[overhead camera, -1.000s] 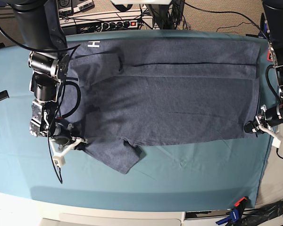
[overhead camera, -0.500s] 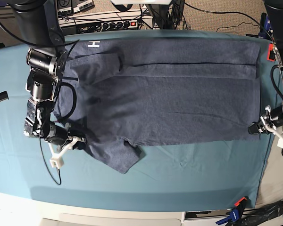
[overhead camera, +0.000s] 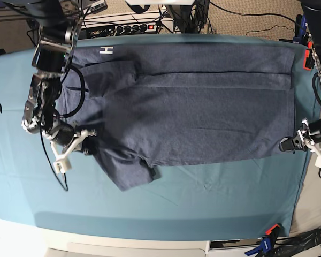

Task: Fold the T-shirt properly
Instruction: 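Lift both grippers and fold the hem over toward the collar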

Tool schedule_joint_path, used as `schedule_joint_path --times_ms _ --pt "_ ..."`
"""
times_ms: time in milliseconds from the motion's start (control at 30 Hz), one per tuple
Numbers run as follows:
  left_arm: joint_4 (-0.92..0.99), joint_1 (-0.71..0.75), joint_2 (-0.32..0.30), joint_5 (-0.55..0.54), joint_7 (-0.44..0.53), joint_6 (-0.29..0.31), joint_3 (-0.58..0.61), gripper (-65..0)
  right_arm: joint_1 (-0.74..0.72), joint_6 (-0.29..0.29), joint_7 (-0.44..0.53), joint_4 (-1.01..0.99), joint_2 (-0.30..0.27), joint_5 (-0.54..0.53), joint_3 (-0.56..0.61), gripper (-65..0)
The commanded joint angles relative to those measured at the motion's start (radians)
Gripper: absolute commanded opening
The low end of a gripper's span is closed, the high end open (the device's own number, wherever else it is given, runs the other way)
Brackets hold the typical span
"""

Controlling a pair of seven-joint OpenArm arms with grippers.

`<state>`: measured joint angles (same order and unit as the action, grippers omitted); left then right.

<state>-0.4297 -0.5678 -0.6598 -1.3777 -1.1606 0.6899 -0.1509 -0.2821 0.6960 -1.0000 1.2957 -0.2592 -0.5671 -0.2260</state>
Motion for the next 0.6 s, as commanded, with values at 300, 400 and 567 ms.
schedule_joint_path --times_ms 300,400,567 --pt "-0.013 0.008 -0.113 -0.106 -0.105 0.008 -0.002 -65.0 0.194 0.002 -0.058 0.282 -0.08 -0.121 -0.005 -65.0" --pt "-0.013 0.026 -0.153 -0.106 -0.138 0.008 -0.002 -65.0 0.249 0.002 -0.059 0.326 -0.111 -0.129 -0.007 -65.0" --pt "-0.014 0.069 -0.199 -0.106 -0.151 0.008 -0.002 -65.0 0.32 0.002 -0.065 0.382 -0.132 -0.158 -0.031 -65.0"
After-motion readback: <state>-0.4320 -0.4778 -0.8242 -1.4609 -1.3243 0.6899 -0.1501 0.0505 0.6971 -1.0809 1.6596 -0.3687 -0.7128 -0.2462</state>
